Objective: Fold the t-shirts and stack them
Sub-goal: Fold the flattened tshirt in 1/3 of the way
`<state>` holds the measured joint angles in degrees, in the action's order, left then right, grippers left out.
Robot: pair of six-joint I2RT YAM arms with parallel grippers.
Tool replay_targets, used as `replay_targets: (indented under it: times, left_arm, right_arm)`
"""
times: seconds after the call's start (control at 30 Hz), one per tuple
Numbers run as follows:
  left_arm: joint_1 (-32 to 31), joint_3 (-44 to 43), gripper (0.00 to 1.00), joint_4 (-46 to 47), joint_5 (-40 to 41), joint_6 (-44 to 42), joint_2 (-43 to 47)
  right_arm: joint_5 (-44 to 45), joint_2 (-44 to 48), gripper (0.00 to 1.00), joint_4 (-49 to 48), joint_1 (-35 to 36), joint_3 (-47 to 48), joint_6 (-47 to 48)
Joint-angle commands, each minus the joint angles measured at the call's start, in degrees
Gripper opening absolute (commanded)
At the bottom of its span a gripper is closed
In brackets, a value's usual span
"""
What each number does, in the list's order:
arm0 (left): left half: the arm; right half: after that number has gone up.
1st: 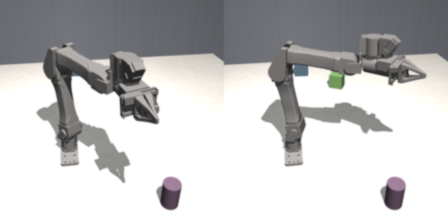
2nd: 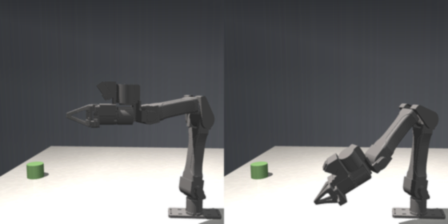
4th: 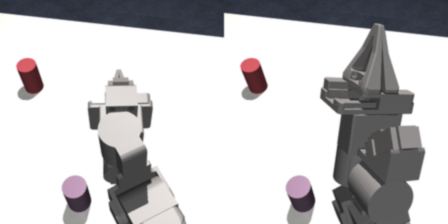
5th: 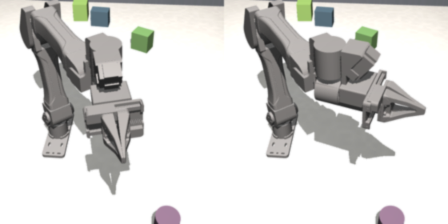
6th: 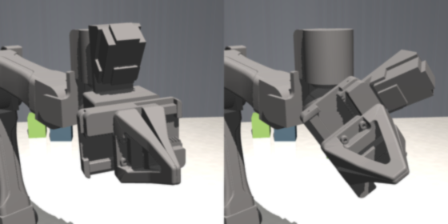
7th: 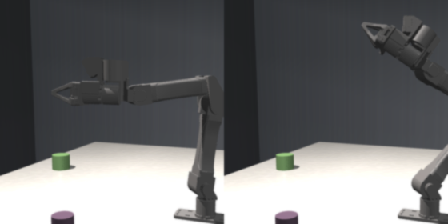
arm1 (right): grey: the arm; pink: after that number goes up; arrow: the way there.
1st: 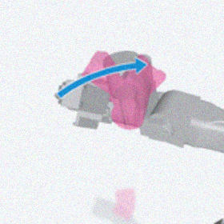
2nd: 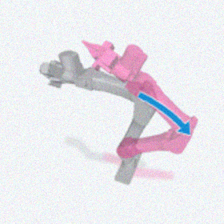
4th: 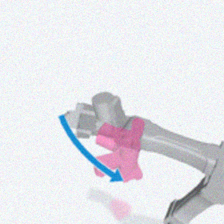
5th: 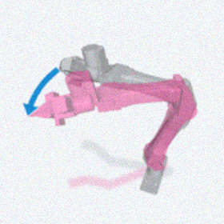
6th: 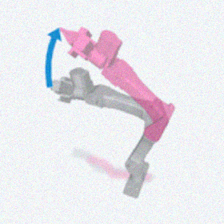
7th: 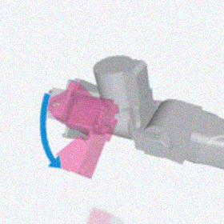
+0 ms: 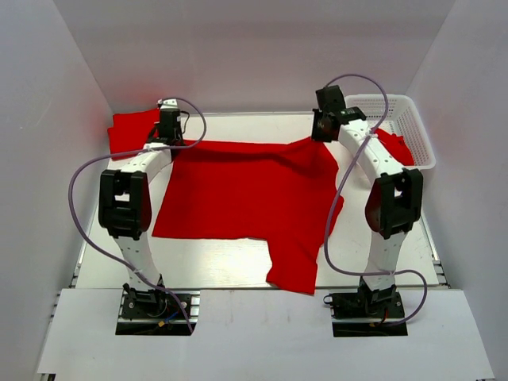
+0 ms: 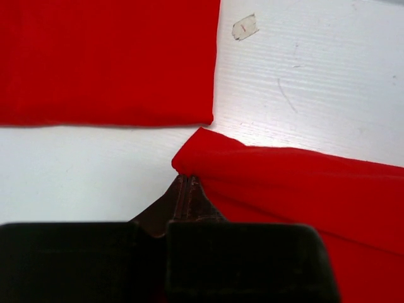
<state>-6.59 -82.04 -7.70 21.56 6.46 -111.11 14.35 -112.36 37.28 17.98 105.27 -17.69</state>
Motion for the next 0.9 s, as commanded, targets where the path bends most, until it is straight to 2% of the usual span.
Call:
replay_targets:
  times: [0.0, 0.4, 0.87]
  left_arm:
    - [1.0, 2.1, 0.00, -0.6, 0.2, -0.7, 5.0]
    - [1.6, 5.7, 0.00, -2.1, -1.0, -0.7, 8.4]
    - [1.6, 8.5, 0.00, -4.5, -0.2, -1.2, 10.1]
  right_arm:
    - [-2.4, 3.4, 0.00, 6.0, -0.2, -2.4, -2.3]
    - [-7.2, 8.6, 0.00, 16.1, 0.5, -7.8, -7.7]
    - [-11.4, 10.9, 0.00, 21.8, -0.1, -11.5, -11.9]
